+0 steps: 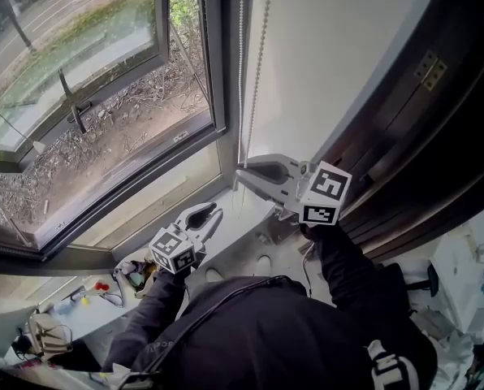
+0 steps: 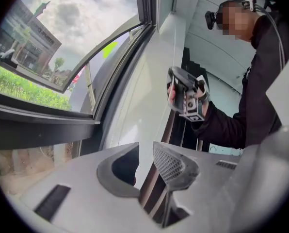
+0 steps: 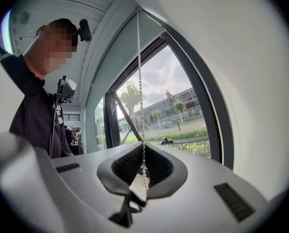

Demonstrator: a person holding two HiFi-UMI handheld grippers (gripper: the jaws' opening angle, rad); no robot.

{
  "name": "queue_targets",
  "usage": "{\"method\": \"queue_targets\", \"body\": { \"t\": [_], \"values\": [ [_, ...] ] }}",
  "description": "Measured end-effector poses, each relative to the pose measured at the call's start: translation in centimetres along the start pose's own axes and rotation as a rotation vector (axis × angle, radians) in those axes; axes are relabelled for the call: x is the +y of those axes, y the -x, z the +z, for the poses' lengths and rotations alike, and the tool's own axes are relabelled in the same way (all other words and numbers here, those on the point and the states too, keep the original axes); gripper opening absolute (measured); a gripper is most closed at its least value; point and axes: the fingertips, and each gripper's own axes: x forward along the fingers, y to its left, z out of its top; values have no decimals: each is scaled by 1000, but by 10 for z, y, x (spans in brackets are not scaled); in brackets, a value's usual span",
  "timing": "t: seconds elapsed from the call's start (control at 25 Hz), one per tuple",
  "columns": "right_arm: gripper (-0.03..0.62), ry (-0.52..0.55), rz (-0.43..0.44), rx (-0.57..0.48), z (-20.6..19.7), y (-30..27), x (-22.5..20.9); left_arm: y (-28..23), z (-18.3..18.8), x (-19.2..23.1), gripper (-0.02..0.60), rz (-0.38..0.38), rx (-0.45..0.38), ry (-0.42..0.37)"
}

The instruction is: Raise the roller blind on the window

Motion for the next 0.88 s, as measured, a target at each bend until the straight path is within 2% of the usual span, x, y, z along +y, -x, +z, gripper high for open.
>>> {"method": "queue_targets", "body": {
  "t": [0.16,0.32,0.52,0.72,0.88],
  "values": [
    [17,-43,-10,54,-44,-5,-7,-1,47,-8,84,-15,-82,-51],
    [18,-71,-35,116,-83,-10,-14,-3,74,-17,84,-36,-123,-83],
    [18,-107,-50,218,-139,-10,-21,-6,76,-22,84,-39,-131,-67],
    [18,-160,-64,362,-217,-5,-18,-8,69,-29,84,-49,-108,-60],
    [18,-230,-63,418,-273,-1,-10,-9,66,-32,84,-65,-110,-91]
  ]
}}
